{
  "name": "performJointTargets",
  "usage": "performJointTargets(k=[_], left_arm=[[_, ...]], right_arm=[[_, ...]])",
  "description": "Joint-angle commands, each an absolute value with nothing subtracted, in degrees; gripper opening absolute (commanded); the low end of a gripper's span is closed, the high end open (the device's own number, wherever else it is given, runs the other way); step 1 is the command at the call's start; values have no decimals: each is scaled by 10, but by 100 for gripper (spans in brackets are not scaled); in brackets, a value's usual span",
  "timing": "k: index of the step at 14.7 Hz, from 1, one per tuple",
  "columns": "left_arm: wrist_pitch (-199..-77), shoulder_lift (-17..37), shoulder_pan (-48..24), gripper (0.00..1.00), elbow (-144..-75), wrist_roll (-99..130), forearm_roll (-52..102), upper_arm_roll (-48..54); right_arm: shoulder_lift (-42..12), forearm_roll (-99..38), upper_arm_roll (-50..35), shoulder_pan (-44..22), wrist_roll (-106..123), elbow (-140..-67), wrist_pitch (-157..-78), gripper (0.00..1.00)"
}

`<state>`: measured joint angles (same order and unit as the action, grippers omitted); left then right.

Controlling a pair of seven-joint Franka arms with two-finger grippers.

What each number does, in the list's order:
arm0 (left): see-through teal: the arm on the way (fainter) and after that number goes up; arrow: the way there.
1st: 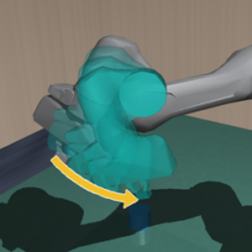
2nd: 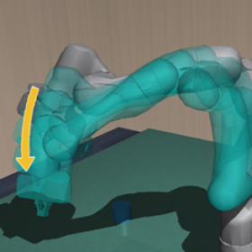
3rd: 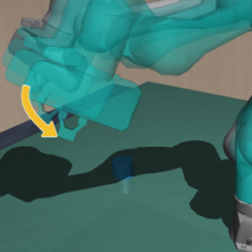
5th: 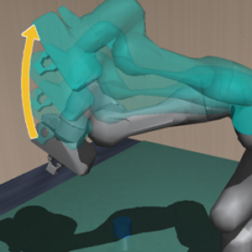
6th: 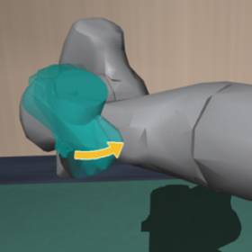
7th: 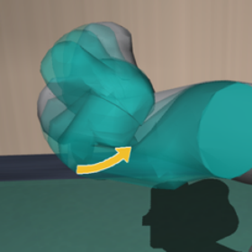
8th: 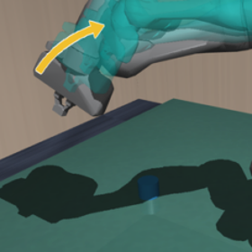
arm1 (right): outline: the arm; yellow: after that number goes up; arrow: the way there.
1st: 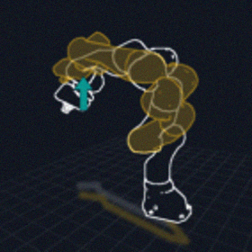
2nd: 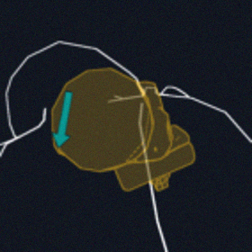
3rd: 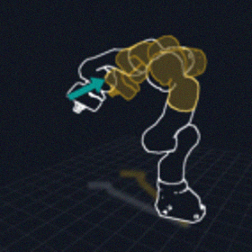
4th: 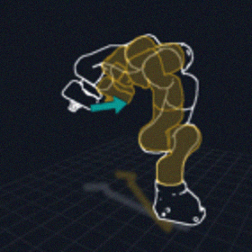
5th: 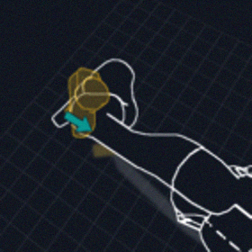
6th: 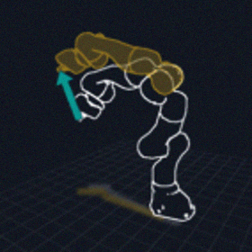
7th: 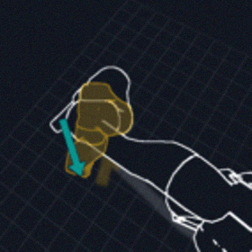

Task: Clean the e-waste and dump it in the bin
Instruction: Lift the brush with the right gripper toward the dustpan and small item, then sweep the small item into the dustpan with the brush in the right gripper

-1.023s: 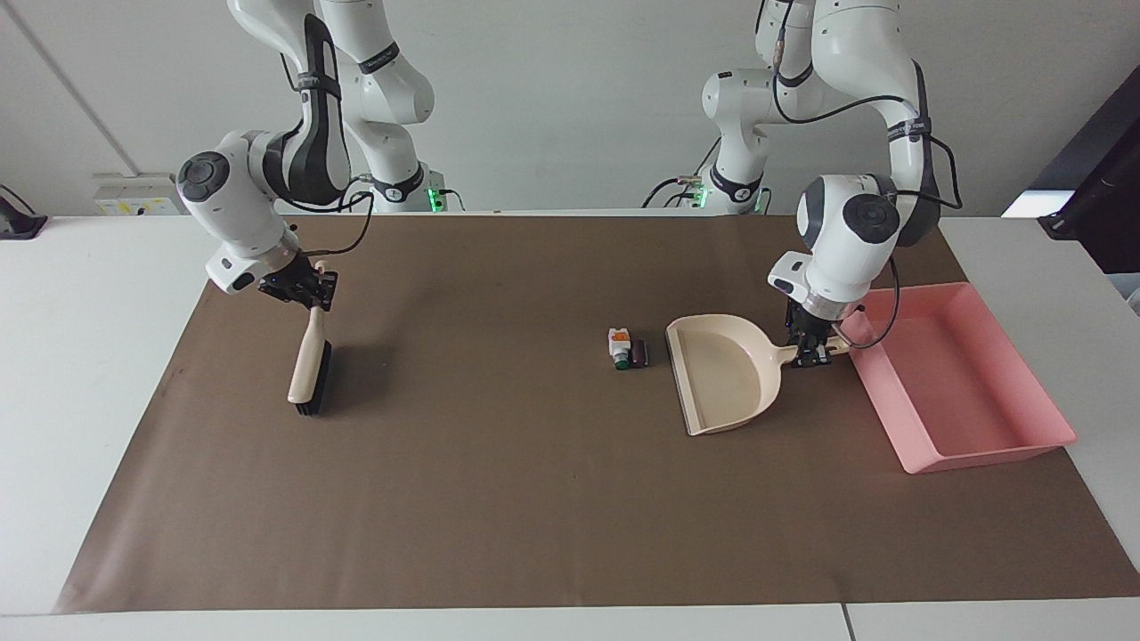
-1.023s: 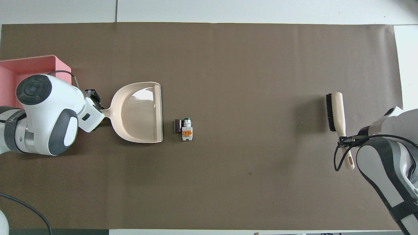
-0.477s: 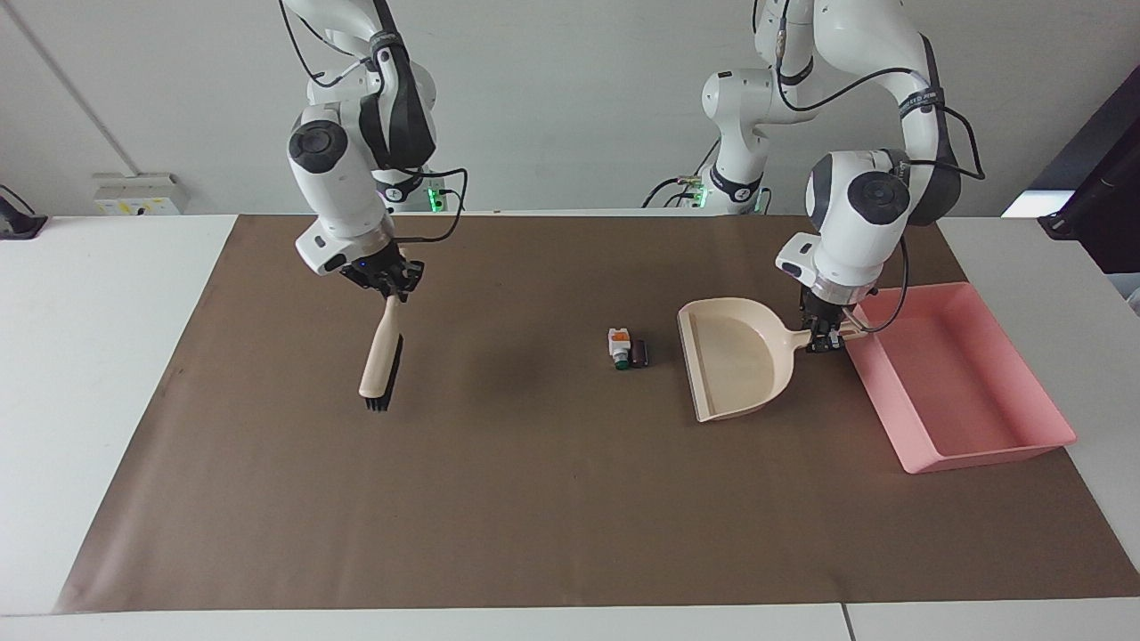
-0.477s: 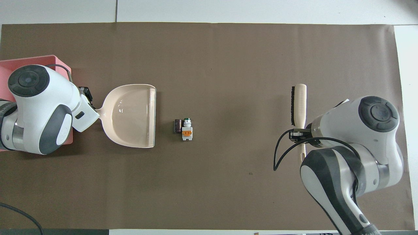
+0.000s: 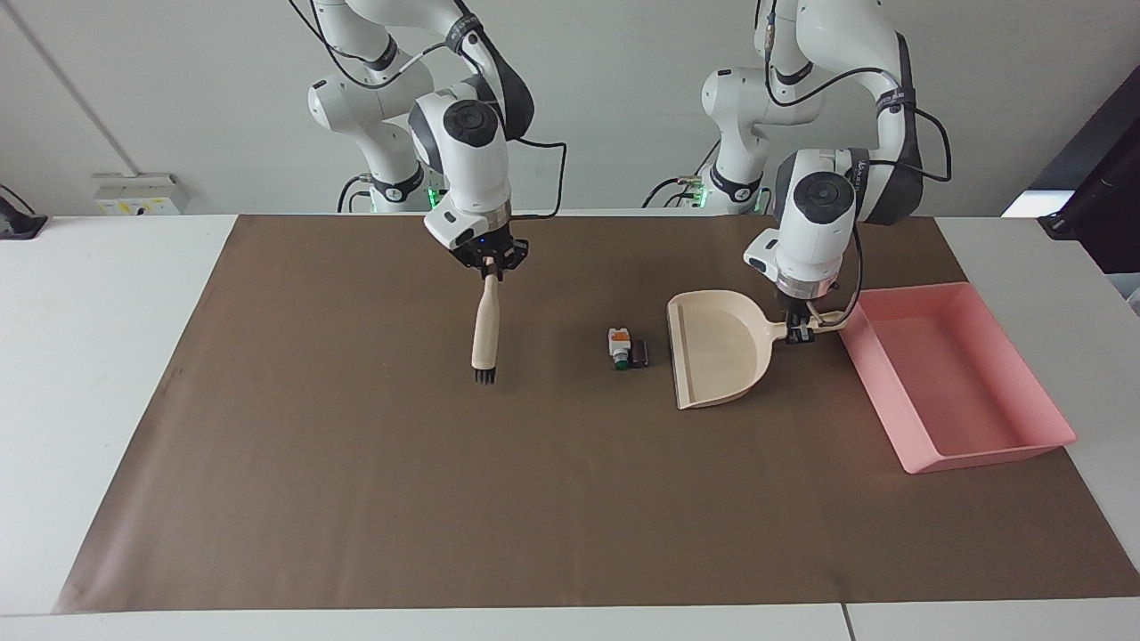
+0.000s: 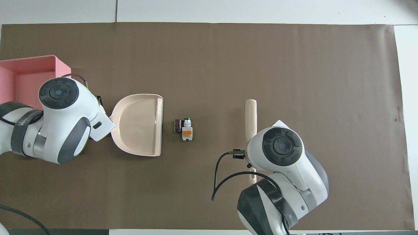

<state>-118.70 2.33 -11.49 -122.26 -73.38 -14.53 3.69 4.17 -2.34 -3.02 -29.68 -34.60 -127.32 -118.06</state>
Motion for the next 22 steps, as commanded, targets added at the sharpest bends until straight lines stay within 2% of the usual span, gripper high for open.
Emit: performJointTargets(k=[1, 5, 9, 15, 20, 22], left_arm=[[-1201, 4, -132, 0, -1245, -704, -158, 33], [-1233, -2, -140, 0, -1271, -692, -158, 32], [-1241, 4, -146, 0, -1279, -688, -172, 32], [-1239, 4, -145, 0, -1282, -680, -178, 31], [-1245, -2, -139, 0, -1299, -673, -178, 33], [-1245, -4, -139, 0, -1304, -671, -178, 33]], right_arm=[[16, -28, -28, -336, -366, -1236, -1179, 0], [-52, -25, -31, -367, -387, -1148, -1169, 0], [-157, -9, -32, -415, -432, -1039, -1143, 0], [-197, 21, -33, -453, -432, -1049, -1134, 0], [-211, -8, -50, -456, -429, -1035, -1185, 0], [-221, -43, -64, -456, -426, -1036, -1244, 0]])
